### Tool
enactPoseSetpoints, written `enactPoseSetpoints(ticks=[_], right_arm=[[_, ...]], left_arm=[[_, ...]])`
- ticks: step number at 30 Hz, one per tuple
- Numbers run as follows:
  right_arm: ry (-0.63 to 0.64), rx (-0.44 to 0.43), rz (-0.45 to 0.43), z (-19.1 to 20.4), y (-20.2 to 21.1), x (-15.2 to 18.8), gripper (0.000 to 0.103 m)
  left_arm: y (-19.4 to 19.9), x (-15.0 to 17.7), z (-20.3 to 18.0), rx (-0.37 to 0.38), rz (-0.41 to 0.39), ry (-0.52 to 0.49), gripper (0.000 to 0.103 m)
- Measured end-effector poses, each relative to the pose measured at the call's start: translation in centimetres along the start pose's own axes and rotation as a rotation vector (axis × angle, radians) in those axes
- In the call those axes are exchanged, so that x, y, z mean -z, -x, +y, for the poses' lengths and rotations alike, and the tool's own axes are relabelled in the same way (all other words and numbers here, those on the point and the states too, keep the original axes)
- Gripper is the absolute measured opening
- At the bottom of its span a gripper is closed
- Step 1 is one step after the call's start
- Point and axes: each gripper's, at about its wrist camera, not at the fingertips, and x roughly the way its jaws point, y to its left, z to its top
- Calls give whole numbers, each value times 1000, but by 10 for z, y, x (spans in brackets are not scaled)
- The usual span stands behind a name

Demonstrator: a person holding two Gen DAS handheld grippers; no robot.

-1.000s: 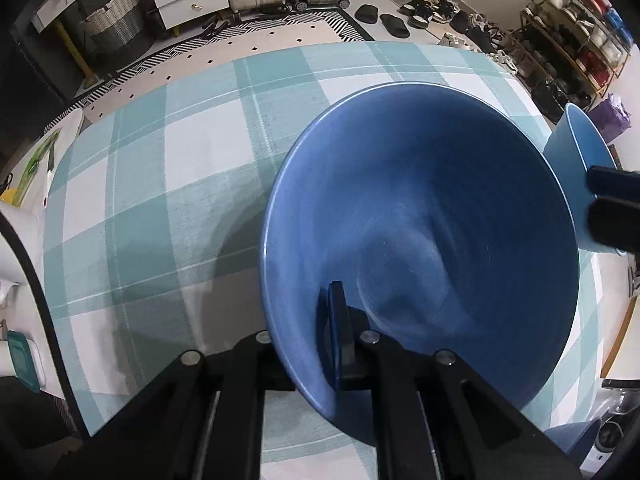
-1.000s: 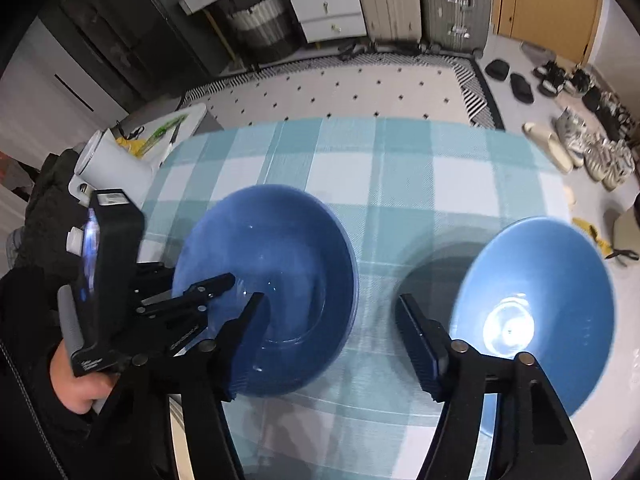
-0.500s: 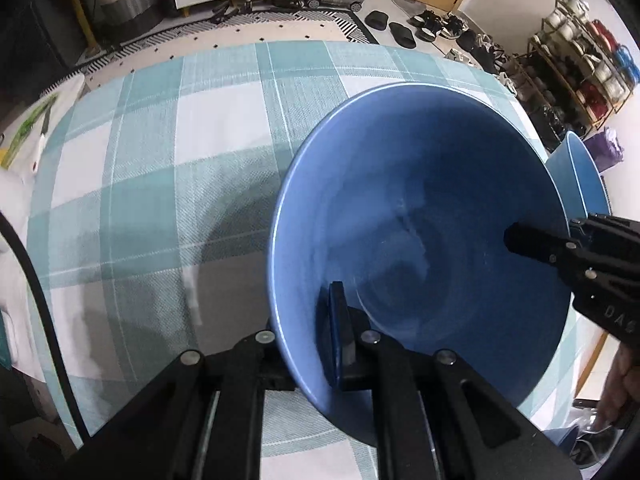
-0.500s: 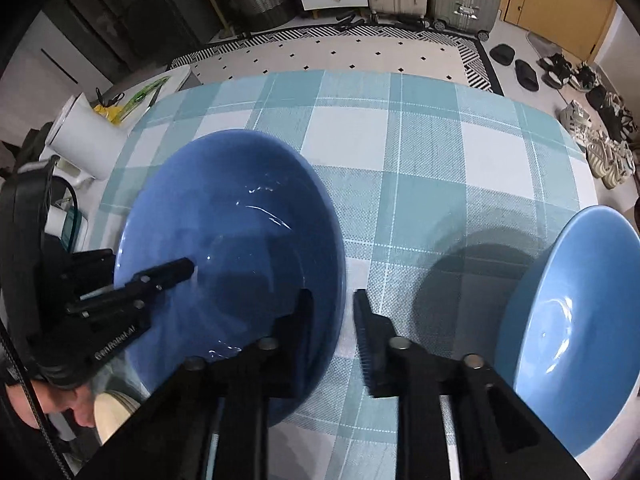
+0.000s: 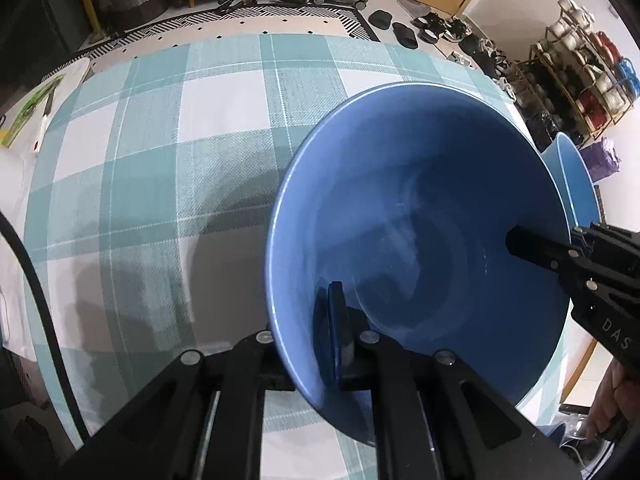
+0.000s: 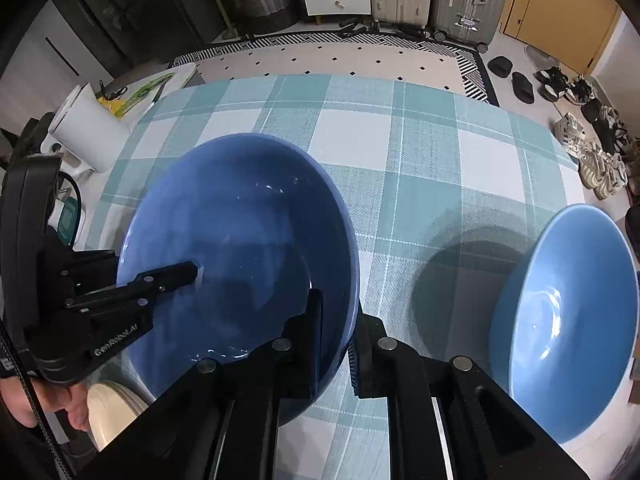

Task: Organize plates and bowls
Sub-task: 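Carry the held blue bowl with both grippers toward the bowl beside the plates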

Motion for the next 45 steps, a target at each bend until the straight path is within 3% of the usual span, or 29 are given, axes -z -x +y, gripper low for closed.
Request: enactPoseSetpoints(ticks=[9,19,27,33,38,45], right_arm=[[-13,-18,-22,5,30,19,11],[-59,-12,-62,6,84,64,11],[-96,1,-111,0,134,109,11],[-146,9,-147,-1,168,146,11],[-167,13,-152,-4,182,187,12],[-187,32,-160,-7,190,240,12]], left_arm=[[22,18,-10,3,-1,-2,8],[57,47,-43,-18,-11,-22,8],[88,74,-76,-3,-36,-75,8],[109,100,-101,-40,-87,-102,8],[109,125,-111,-2,-75,-113,8],[102,163,-136,-13,-57,-152,8]])
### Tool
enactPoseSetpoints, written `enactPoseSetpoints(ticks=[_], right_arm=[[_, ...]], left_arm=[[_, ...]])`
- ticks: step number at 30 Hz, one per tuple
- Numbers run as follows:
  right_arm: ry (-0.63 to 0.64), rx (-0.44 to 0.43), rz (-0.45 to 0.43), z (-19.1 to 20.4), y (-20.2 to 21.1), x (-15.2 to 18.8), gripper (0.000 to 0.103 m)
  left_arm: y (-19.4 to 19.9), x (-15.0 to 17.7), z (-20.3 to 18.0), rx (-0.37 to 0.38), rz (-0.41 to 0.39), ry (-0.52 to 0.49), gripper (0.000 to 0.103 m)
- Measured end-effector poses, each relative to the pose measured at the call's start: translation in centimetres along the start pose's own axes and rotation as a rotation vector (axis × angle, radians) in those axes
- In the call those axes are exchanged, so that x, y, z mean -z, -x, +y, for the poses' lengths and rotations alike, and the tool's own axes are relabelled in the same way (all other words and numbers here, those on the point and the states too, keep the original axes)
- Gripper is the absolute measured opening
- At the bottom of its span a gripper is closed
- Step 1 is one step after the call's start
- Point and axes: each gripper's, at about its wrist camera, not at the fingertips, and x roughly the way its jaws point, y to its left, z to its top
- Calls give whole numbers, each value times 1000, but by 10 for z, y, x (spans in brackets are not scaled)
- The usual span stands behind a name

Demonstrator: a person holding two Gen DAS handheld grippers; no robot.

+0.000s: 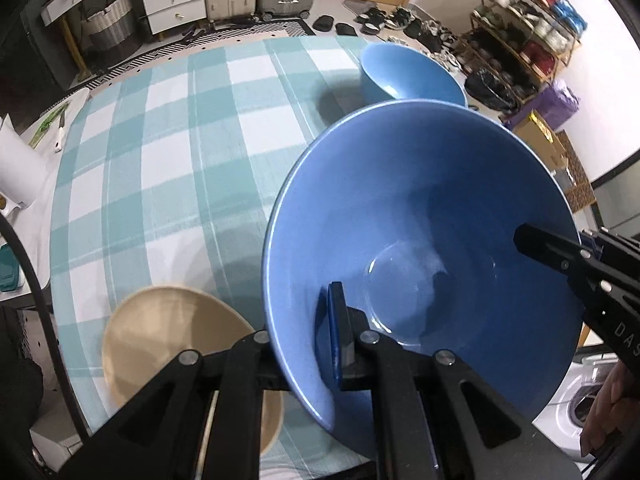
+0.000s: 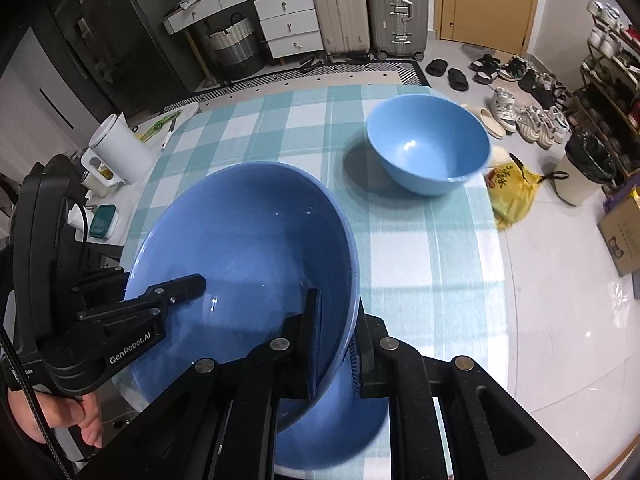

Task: Organize plates and bowls
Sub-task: 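Carry the held blue bowl with both grippers toward the bowl beside the plates, then lower the held bowl into the other blue bowl and open both grippers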

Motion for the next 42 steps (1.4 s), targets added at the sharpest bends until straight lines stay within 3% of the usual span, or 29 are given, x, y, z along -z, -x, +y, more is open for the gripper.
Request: enactPoseSetpoints(ticks=[4,10,25,36,42], right_arm=[[-44,-17,-4,-12,1,23,13],[-45,-13,13,-19,-10,49,13],[52,67,35,-18,-41,82,14],[114,105,59,-11,-51,96,15],[145,111,55,-9,-49,101,15]], left_arm=[[-5,14,-12,-5,10,-31,8],[-21,33,-29,-81,17,-90,11],[-42,62,-52,-233,-17,-246,18],[-56,73,-56,-256,-4,-309,24],[-68,78,-53,-214,19,-299,33]])
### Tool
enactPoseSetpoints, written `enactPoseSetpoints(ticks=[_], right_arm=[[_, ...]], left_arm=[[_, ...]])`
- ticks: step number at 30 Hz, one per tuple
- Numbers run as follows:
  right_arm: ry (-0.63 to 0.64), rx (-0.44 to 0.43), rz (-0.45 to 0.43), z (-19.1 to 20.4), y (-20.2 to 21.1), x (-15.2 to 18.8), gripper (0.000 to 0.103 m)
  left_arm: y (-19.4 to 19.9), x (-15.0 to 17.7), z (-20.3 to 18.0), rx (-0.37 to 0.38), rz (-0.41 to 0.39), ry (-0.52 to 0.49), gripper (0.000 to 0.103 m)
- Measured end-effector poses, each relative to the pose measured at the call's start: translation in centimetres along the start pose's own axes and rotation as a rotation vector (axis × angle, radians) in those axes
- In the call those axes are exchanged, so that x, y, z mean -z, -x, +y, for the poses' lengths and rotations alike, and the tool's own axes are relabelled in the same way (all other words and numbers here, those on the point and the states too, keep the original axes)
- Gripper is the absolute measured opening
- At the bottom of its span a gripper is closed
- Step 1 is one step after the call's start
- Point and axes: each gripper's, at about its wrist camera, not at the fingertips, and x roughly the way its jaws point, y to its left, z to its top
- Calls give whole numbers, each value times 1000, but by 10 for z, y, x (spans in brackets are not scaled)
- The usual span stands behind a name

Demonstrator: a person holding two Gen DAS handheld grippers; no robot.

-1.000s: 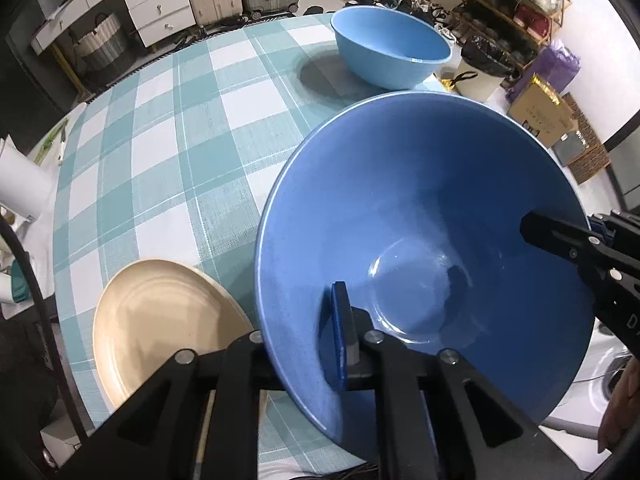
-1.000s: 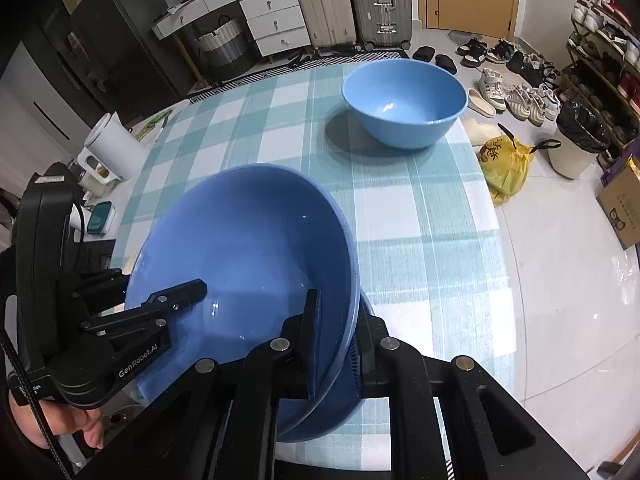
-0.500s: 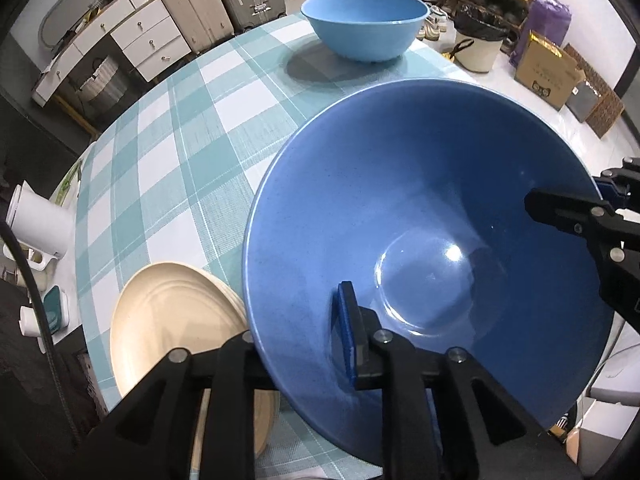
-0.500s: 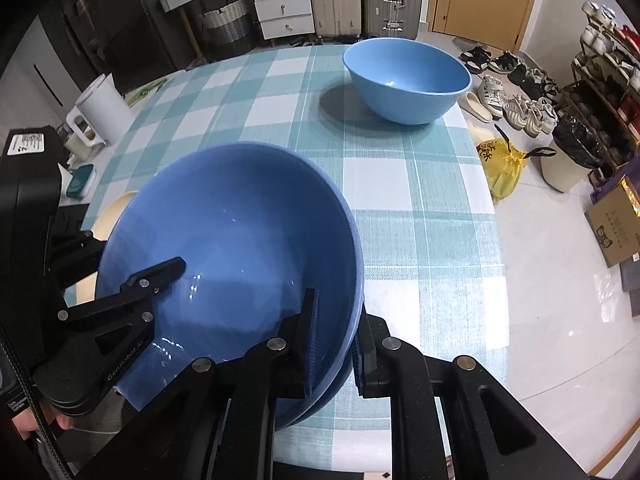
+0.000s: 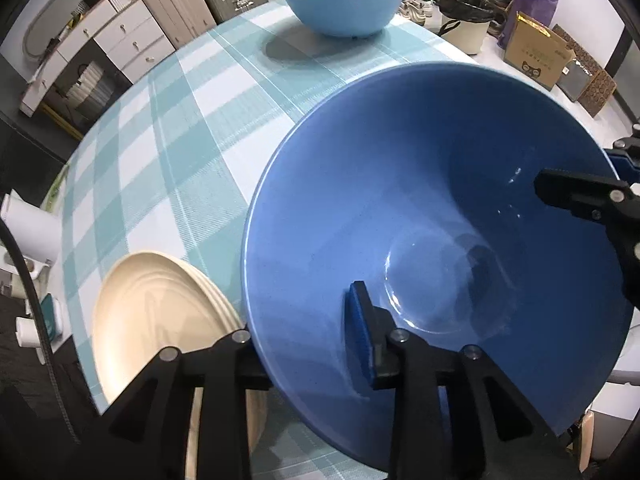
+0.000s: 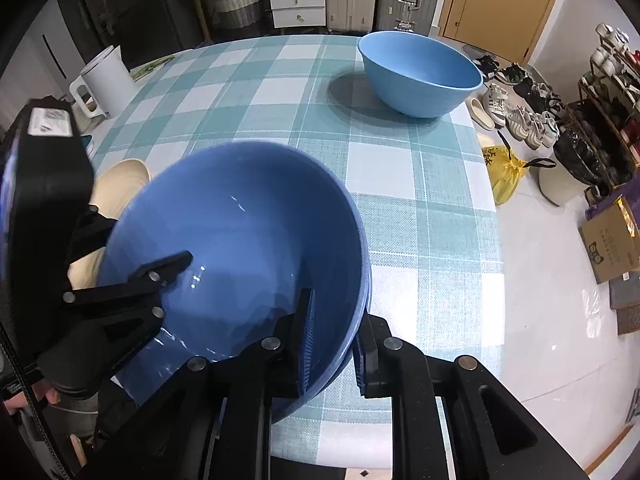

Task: Organize plates and bowls
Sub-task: 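Lower the held bowl into the other blue bowl and open both grippers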

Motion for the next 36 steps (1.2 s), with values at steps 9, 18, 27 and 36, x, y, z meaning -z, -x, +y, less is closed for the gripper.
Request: enactPoseSetpoints(ticks=[9,18,27,36], right_arm=[[57,59,-35,4,11,3,17],[-40,-10,-40,-14,7,6,17],[-198,-206,-316,-54,37,41,44],[-195,-234,-573,-23,85,87,67]], left_arm=[[-6,6,-4,-24,10,-5,35],[-9,14,11,80,-26,146,37],[32,39,43,144,-173,362,49],[99,81,20,2,-435,318,52]])
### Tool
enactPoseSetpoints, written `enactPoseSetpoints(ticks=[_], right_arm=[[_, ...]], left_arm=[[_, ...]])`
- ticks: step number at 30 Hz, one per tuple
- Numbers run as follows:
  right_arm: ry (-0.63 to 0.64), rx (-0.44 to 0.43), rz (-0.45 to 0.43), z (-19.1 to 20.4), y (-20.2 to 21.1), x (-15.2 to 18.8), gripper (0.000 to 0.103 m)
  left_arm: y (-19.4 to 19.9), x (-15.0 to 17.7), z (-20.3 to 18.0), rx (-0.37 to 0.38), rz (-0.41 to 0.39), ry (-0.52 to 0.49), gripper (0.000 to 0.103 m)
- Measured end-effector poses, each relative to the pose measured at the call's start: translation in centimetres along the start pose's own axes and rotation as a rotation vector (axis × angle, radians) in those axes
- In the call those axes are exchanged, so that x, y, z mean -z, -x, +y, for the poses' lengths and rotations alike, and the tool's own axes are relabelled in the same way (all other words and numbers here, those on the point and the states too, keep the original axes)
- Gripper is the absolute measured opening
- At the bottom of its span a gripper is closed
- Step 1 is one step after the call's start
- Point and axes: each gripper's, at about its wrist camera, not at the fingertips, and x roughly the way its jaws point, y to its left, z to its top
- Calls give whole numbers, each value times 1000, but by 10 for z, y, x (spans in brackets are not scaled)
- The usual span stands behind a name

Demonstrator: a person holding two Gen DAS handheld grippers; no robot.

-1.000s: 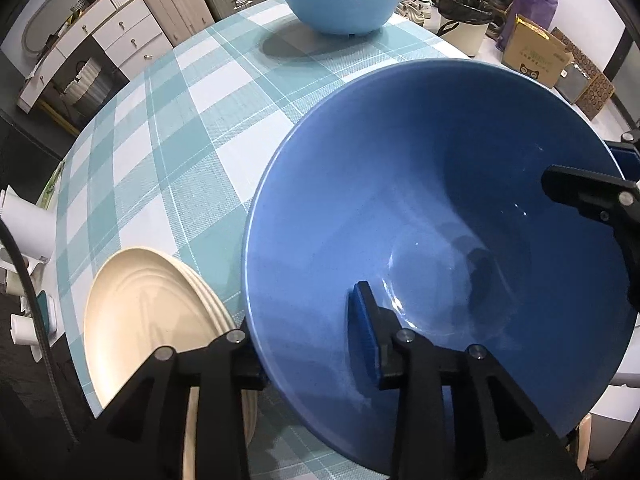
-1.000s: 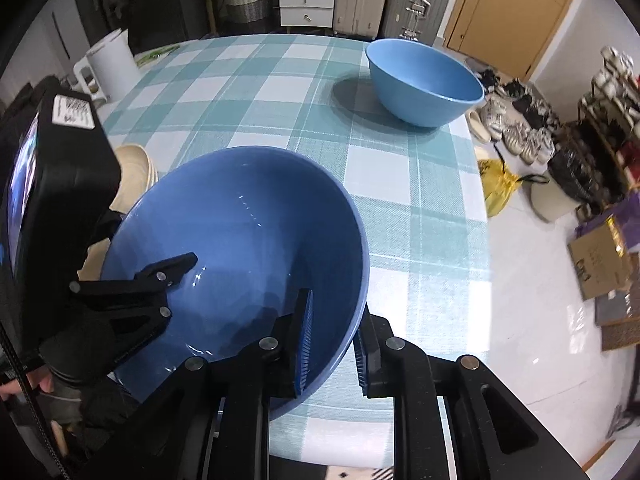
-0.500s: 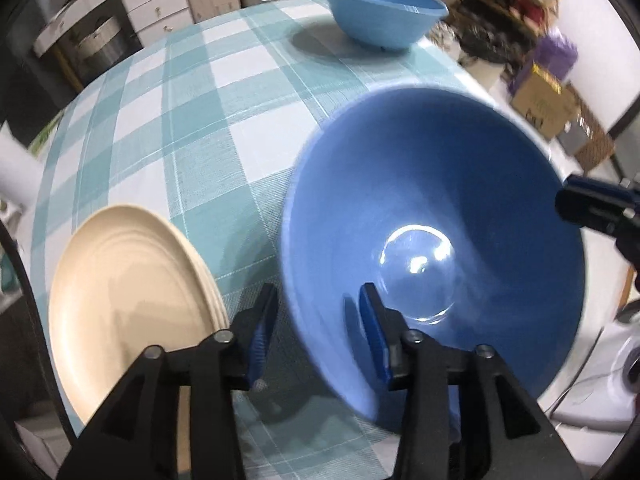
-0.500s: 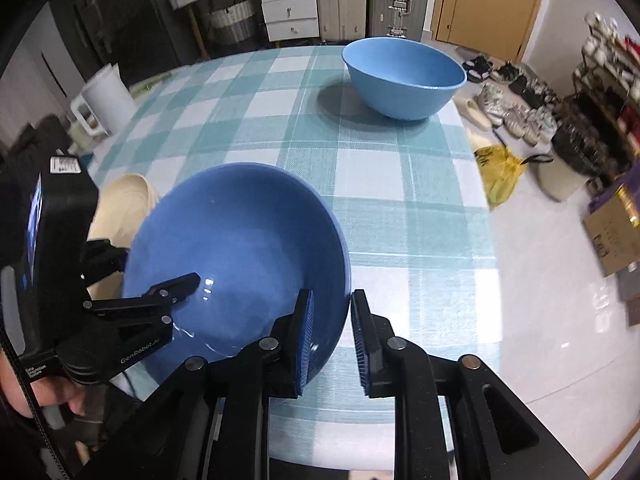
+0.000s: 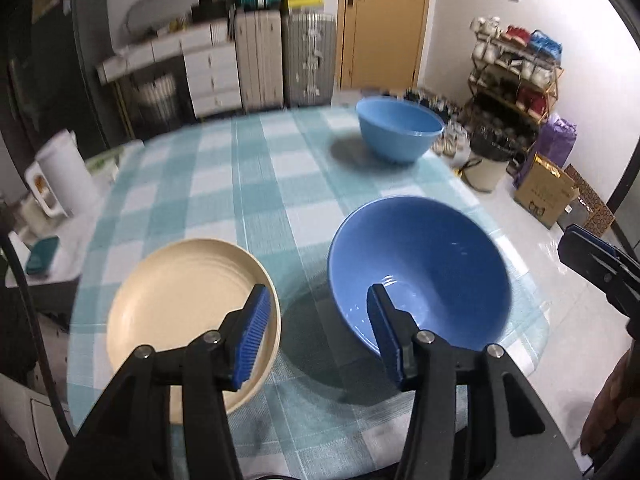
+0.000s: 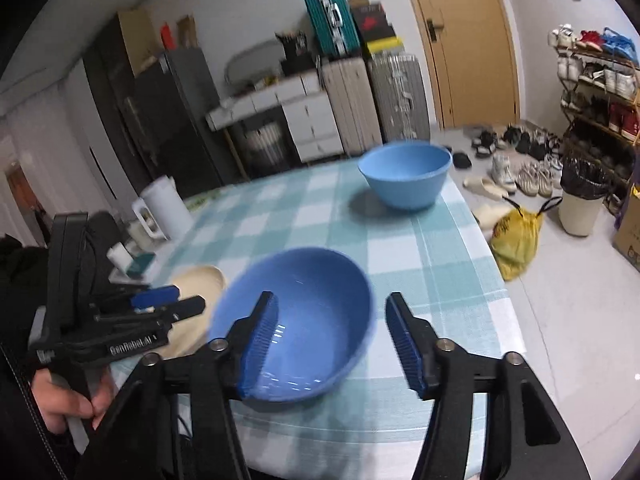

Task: Organize plates and bowls
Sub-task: 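Lower the held bowl into the other blue bowl and open both grippers, then pull both grippers back and move them toward the last light blue bowl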

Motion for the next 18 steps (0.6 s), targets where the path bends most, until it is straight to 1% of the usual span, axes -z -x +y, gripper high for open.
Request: enactPoseSetpoints(ticks=[1,2,3,4,5,6,7,8,11,13,14,15,16,18], right_arm=[[-8,-12,-37,4,7,4,73],[-1,-12,-62,6,13,7,74],[18,-17,-98,10,19,12,74],[21,-19,-115,12,24,15,74],[5,-24,-134,11,30,19,74],[-11,-35,-147,10,35,22,76],[-25,-42,-161,9,39,25,83],[-31,-30,-177,9,45,29,86],[-22,23,-221,14,56,41,88],[-11,39,-225,18,59,47,89],[-6,48,-233,21,62,51,89],[-4,55,-241,23,65,54,91],[0,65,-250,25,69,58,96],[8,79,-275,29,74,66,101]], left_arm=[[7,3,-2,-5,-24,-1,53],[11,5,-4,-8,-40,1,54],[17,8,-6,-3,-58,-2,60],[22,11,-8,2,-75,-3,72],[26,14,-10,-4,-94,-4,80],[32,18,-13,-14,-127,-8,91],[37,21,-16,-27,-161,-14,91],[43,25,-19,-40,-195,-27,91],[55,34,-31,-66,-240,-64,93],[59,40,-34,-80,-259,-62,101],[63,43,-35,-97,-281,-54,102],[67,47,-36,-101,-301,-50,102],[69,50,-37,-100,-316,-47,103],[72,56,-38,-101,-332,-42,103]])
